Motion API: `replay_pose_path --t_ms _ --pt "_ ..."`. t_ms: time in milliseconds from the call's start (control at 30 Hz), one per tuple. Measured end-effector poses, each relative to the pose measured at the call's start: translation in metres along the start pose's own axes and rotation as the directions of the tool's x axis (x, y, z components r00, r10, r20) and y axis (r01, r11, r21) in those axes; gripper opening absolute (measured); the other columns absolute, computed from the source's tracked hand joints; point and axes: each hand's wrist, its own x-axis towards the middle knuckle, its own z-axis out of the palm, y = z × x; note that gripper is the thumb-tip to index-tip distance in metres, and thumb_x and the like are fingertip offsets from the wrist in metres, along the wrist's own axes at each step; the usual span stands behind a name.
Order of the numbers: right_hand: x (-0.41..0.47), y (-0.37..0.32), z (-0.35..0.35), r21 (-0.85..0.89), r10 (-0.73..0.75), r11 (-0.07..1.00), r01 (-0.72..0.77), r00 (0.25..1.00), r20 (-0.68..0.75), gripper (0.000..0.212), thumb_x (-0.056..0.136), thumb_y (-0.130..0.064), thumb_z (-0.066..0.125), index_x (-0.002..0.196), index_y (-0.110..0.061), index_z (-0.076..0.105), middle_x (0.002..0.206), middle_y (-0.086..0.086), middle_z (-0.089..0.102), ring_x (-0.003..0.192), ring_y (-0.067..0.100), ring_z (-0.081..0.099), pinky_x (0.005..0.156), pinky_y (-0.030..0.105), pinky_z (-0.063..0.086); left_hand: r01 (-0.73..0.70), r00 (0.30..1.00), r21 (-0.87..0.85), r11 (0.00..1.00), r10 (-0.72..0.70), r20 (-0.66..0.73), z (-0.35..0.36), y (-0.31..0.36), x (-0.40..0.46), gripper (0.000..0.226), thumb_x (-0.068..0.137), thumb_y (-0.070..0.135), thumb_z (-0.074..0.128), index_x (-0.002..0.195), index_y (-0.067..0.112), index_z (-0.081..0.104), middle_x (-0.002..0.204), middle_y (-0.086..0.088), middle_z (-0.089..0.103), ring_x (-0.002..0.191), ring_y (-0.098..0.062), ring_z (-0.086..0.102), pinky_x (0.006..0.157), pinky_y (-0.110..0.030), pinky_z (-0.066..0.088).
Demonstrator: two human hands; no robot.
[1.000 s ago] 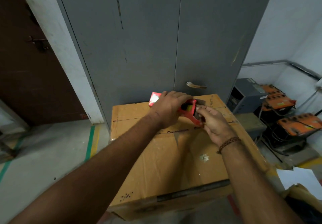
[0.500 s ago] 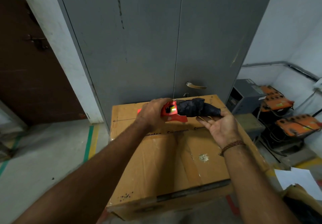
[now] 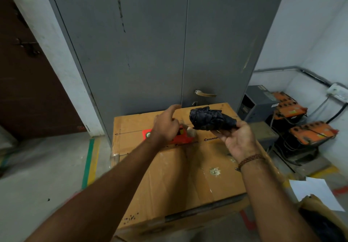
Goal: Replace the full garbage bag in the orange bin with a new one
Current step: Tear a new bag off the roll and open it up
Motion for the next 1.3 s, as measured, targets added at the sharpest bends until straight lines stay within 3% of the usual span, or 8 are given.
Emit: replay_pose_path --t_ms 67,167,300,533,800,967,1100,1300 --pt "0.000 0.001 0.001 -0.100 -0.028 0.995 0.029 0.999 0.019 0.032 0.108 -0.018 0.034 0.122 0.000 0.056 0.132 0.025 0.063 0.117 0.039 0.064 0.075 0.055 0.059 0.042 0.999 -0.315 0.948 -0.041 0.009 -0.002 0.024 0.004 0.042 0.107 0.010 0.039 0.148 0.015 0.049 0.147 -0.001 0.053 0.110 0.012 0.061 0.092 -0.011 0.046" --pt "0.000 0.001 0.005 -0.211 -0.070 0.975 0.074 0.997 0.024 0.034 0.106 -0.017 0.036 0.129 0.001 0.054 0.131 0.025 0.063 0.111 0.037 0.068 0.070 0.052 0.063 0.085 0.977 -0.347 0.934 -0.009 0.214 -0.002 0.043 0.013 0.040 0.108 0.041 0.041 0.133 0.022 0.065 0.135 -0.004 0.065 0.122 -0.015 0.060 0.100 -0.035 0.048" --pt "0.004 -0.002 0.009 -0.208 -0.089 0.975 0.082 0.996 -0.022 0.033 0.107 -0.019 0.035 0.128 -0.002 0.055 0.131 0.023 0.064 0.110 0.035 0.067 0.066 0.046 0.060 -0.003 0.982 -0.305 0.952 0.060 0.179 0.004 0.054 0.010 0.056 0.100 0.057 0.050 0.086 0.008 0.072 0.075 -0.004 0.067 0.069 -0.017 0.063 0.071 -0.038 0.052" --pt "0.010 -0.006 0.015 -0.155 -0.081 0.985 0.075 0.996 -0.034 0.031 0.106 -0.018 0.041 0.126 -0.001 0.058 0.135 0.024 0.064 0.113 0.035 0.067 0.079 0.043 0.058 -0.148 0.984 -0.152 0.977 0.161 0.073 0.004 0.058 0.008 0.050 0.095 0.038 0.071 0.051 0.014 0.065 0.108 0.000 0.078 0.107 0.011 0.063 0.085 -0.022 0.054" --pt "0.004 -0.005 0.027 -0.353 -0.153 0.916 0.189 0.980 0.128 0.021 0.110 -0.023 0.043 0.114 -0.011 0.060 0.126 0.019 0.068 0.114 0.035 0.068 0.089 0.054 0.059 -0.308 0.949 0.053 0.950 0.303 0.084 0.009 0.058 0.012 0.070 0.070 0.029 0.092 0.124 0.033 0.047 0.119 0.006 0.068 0.108 -0.014 0.067 0.091 -0.037 0.059" --pt "-0.002 -0.004 0.027 -0.514 -0.191 0.799 0.311 0.943 0.274 0.048 0.094 -0.035 0.072 0.131 -0.014 0.050 0.110 0.008 0.078 0.101 0.022 0.076 0.087 0.045 0.062 -0.364 0.926 0.127 0.923 0.374 -0.059 0.012 0.060 0.009 0.045 0.082 0.024 0.076 0.125 0.020 0.062 0.116 0.000 0.071 0.107 -0.018 0.066 0.094 -0.037 0.056" --pt "0.004 -0.001 0.021 -0.609 -0.079 0.739 0.288 0.935 0.346 0.082 0.086 -0.018 0.083 0.152 -0.019 0.034 0.115 0.012 0.077 0.104 0.027 0.076 0.092 0.054 0.060 -0.290 0.955 0.028 0.957 0.291 -0.064 0.012 0.060 0.008 0.050 0.085 0.024 0.068 0.132 0.017 0.055 0.123 -0.004 0.070 0.111 -0.021 0.067 0.095 -0.035 0.057" --pt "0.007 -0.006 0.017 -0.747 -0.219 0.502 0.436 0.900 0.378 0.060 0.088 0.004 0.073 0.138 -0.023 0.055 0.114 0.004 0.075 0.103 0.016 0.073 0.089 0.042 0.062 0.127 0.991 -0.525 0.842 -0.085 0.103 0.005 0.063 0.010 0.018 0.099 0.019 0.061 0.116 0.014 0.060 0.103 -0.004 0.069 0.087 -0.019 0.067 0.063 -0.026 0.053"
